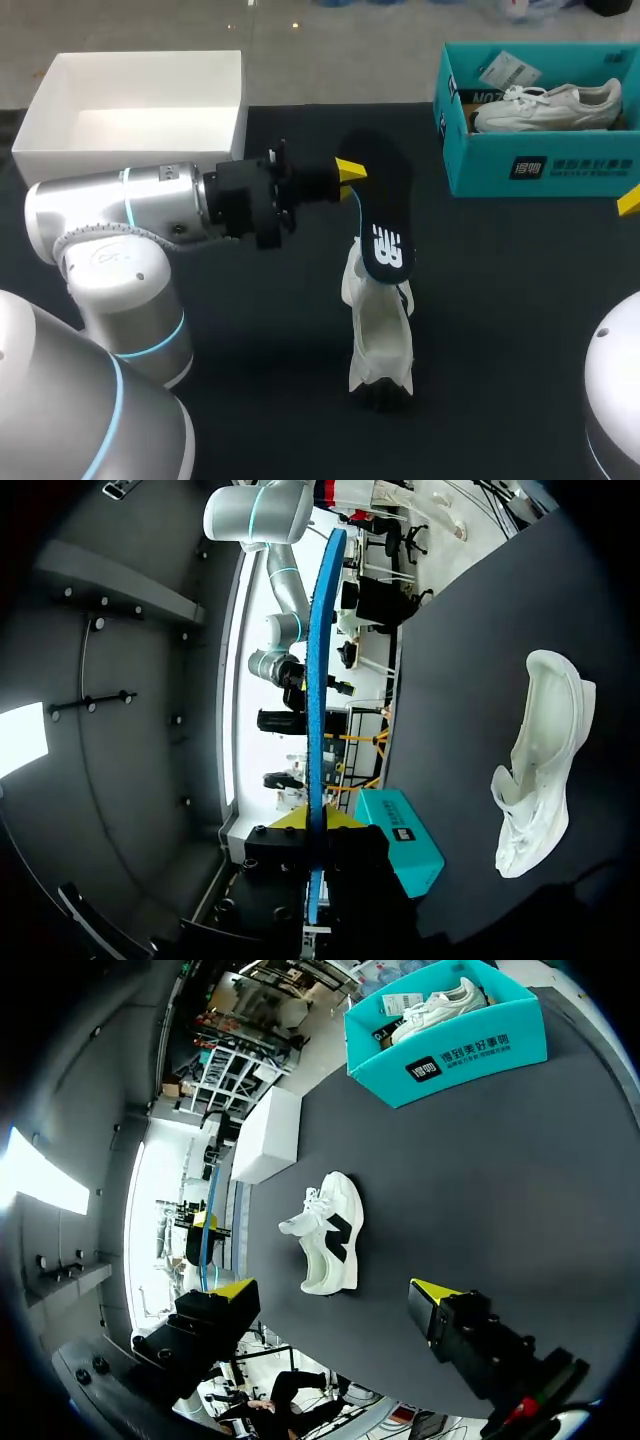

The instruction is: Take the shoe out of the shoebox, open the shoe tongue, remove and reinsert the insole, then place the shoe into the shoebox

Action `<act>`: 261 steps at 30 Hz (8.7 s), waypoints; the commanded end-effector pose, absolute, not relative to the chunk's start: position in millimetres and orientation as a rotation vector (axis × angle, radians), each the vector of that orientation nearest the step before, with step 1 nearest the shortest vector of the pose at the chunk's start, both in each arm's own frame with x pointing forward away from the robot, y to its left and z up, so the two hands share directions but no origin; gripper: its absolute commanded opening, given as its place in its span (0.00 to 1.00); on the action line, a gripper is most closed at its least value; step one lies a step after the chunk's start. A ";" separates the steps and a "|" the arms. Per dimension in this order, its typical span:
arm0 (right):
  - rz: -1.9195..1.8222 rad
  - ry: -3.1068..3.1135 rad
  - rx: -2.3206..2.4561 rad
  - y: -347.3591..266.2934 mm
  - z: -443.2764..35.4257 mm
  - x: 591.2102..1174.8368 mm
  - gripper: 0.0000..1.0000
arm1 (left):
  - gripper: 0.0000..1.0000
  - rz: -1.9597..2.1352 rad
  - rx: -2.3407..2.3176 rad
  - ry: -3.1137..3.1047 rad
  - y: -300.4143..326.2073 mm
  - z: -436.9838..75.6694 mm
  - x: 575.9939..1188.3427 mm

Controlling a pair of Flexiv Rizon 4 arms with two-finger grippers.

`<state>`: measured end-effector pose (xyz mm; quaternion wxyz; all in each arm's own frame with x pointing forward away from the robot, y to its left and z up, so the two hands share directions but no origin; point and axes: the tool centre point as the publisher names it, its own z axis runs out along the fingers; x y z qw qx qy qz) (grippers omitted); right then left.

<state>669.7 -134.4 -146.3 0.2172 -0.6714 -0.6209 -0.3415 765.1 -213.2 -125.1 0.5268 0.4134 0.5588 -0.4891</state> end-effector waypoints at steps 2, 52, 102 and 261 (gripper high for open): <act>-1.000 -1.696 -1.868 -132.9 -150.5 643.9 1.00 | 0.00 -1.162 0.981 1.340 -214.8 -124.1 765.5; -0.916 -1.768 -1.856 -79.1 -175.2 623.3 1.00 | 0.00 -1.615 0.814 1.523 -209.6 -103.1 720.5; -0.916 -1.768 -1.856 -79.1 -175.2 623.3 1.00 | 0.00 -1.903 0.798 1.812 -244.0 -266.2 631.7; -0.916 -1.768 -1.856 -79.1 -175.2 623.3 1.00 | 0.00 -1.791 0.799 1.944 -216.9 -266.3 647.1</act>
